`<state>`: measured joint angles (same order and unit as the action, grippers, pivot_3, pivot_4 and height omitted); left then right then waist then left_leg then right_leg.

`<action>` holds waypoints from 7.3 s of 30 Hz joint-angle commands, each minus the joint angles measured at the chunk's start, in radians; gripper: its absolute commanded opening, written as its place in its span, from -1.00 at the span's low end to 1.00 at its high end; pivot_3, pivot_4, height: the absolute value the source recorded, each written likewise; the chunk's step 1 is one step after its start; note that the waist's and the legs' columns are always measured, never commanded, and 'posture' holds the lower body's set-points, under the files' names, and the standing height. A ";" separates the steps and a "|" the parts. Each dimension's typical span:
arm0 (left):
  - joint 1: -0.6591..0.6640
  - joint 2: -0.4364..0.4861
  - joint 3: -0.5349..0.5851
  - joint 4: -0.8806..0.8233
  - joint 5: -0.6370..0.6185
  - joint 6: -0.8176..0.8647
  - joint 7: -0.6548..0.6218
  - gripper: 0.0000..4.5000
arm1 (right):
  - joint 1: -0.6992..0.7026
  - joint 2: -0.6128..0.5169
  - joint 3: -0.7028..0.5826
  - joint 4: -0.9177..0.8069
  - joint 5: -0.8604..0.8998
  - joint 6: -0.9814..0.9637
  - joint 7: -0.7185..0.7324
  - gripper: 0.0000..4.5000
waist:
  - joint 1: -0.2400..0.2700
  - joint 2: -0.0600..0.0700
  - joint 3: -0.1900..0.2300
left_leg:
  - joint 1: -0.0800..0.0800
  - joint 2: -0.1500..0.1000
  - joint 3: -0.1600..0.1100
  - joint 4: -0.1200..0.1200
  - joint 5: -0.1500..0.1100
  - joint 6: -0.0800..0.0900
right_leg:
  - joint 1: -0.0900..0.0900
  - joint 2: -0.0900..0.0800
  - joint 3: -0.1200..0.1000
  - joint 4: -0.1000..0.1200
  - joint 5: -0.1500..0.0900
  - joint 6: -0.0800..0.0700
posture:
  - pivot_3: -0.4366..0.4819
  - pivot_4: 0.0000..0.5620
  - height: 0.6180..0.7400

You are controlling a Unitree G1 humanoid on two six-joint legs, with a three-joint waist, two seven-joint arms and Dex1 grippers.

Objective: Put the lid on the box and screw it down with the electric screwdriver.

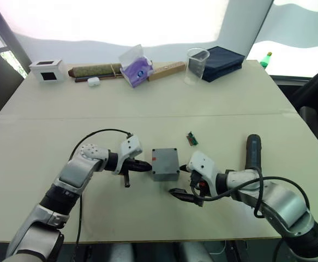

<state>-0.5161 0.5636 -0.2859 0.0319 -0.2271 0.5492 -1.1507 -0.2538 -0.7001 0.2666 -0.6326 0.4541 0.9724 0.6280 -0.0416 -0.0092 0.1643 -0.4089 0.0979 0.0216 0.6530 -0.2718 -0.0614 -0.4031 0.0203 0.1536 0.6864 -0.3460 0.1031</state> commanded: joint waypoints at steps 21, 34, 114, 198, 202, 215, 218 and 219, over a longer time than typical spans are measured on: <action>-0.187 0.068 0.103 0.003 -0.174 0.101 -0.155 -1.00 | 0.241 -0.012 -0.485 -0.047 0.068 -0.147 -0.036 0.88 | 0.001 0.000 0.000 | 0.001 0.000 -0.001 0.000 0.000 0.000 | 0.002 0.001 0.000 0.000 0.000 0.000 | -0.05 -0.47 1.00; -0.118 0.027 0.062 -0.054 -0.164 0.025 -0.162 -1.00 | 0.179 0.064 -0.341 0.172 -0.039 -0.307 -0.038 0.16 | -0.002 0.000 0.000 | 0.002 0.000 -0.001 0.000 0.000 0.000 | 0.003 0.001 0.000 0.000 0.000 0.000 | -0.05 -0.47 1.00; -0.106 0.030 0.148 -0.046 -0.248 0.120 -0.071 -1.00 | -0.059 0.123 -0.138 0.144 -0.075 -0.239 -0.016 -0.98 | -0.001 0.000 0.000 | 0.002 0.000 -0.001 0.001 0.000 0.000 | 0.003 0.001 0.000 0.001 0.000 0.000 | -0.05 -0.47 1.00; -0.191 -0.075 0.068 -0.137 -0.221 -0.018 -0.070 -1.00 | -0.475 -0.378 -0.060 0.827 0.300 0.550 -0.201 -0.07 | -0.001 -0.029 -0.018 | 0.016 0.000 0.001 0.000 -0.006 0.010 | 0.019 0.001 0.003 -0.005 0.000 0.000 | -0.05 -0.47 1.00; -0.224 -0.079 0.085 -0.075 -0.221 -0.023 -0.074 -1.00 | -0.629 -0.369 -0.193 0.773 0.257 0.423 -0.180 -0.07 | -0.003 -0.003 -0.005 | 0.010 -0.001 0.004 0.001 -0.005 0.010 | 0.011 0.000 0.007 -0.004 0.001 0.001 | -0.05 -0.47 1.00; -0.221 -0.060 0.091 0.025 -0.166 -0.056 -0.048 -1.00 | -0.388 0.144 -0.618 0.060 0.315 -0.103 -0.331 -0.07 | 0.005 0.001 -0.004 | -0.002 0.000 0.003 -0.005 -0.001 0.003 | -0.009 0.001 0.005 -0.002 -0.002 -0.003 | -0.05 -0.47 1.00; -0.207 -0.036 0.065 0.039 -0.143 -0.067 -0.077 -1.00 | -0.295 0.224 -0.506 -0.050 0.266 -0.188 -0.346 -0.07 | 0.002 0.001 -0.004 | -0.002 0.000 0.003 -0.005 -0.001 0.002 | -0.007 0.000 0.004 -0.001 -0.002 -0.003 | -0.05 -0.47 1.00; -0.199 -0.026 0.052 0.025 -0.133 -0.069 -0.086 -1.00 | -0.250 0.237 -0.455 -0.072 0.215 -0.239 -0.341 -0.07 | -0.001 0.001 -0.004 | -0.002 0.000 0.002 -0.005 -0.001 0.002 | -0.005 0.000 0.003 -0.001 -0.002 -0.003 | -0.05 -0.47 1.00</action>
<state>-0.7142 0.5242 -0.2241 0.0848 -0.3745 0.5006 -1.2201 -0.5263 -0.4747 -0.2397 -0.6362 0.7148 0.8137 0.2855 -0.0428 -0.0083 0.1607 -0.4100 0.0978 0.0236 0.6477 -0.2726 -0.0598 -0.4077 0.0205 0.1569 0.6858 -0.3480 0.1004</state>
